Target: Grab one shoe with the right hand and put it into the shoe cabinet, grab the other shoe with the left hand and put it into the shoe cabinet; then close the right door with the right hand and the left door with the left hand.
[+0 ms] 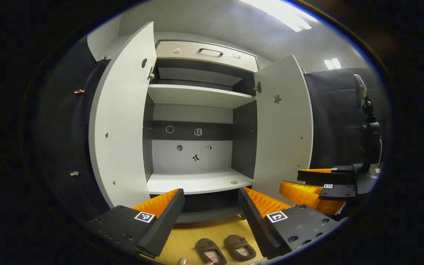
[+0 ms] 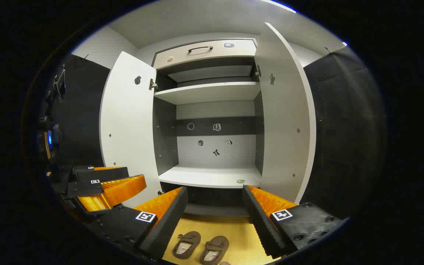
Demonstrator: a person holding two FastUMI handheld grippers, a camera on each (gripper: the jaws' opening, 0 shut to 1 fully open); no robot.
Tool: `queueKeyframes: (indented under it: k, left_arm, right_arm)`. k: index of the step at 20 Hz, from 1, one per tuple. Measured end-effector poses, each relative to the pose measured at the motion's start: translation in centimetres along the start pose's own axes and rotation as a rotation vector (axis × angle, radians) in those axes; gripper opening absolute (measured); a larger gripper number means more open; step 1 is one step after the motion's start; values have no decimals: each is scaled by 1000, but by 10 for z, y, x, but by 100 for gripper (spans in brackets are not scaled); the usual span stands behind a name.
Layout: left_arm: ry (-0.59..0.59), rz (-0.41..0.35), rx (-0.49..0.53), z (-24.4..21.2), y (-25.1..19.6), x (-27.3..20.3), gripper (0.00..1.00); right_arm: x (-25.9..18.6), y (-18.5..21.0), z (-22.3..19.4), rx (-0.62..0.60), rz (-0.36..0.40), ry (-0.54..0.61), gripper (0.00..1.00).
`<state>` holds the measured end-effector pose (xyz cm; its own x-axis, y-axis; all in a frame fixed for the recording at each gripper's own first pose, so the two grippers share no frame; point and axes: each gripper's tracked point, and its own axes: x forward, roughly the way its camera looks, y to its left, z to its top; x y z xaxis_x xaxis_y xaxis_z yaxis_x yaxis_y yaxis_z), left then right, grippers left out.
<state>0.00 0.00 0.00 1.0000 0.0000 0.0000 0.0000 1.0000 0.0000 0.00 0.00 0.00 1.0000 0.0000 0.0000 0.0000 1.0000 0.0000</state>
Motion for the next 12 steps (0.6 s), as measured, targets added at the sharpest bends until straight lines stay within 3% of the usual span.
queueKeyframes:
  k: [12]
  left_arm:
    - [-3,4,19,1,-1,-3,94]
  right_arm:
    - [-1,0,-2,8,8,11,98]
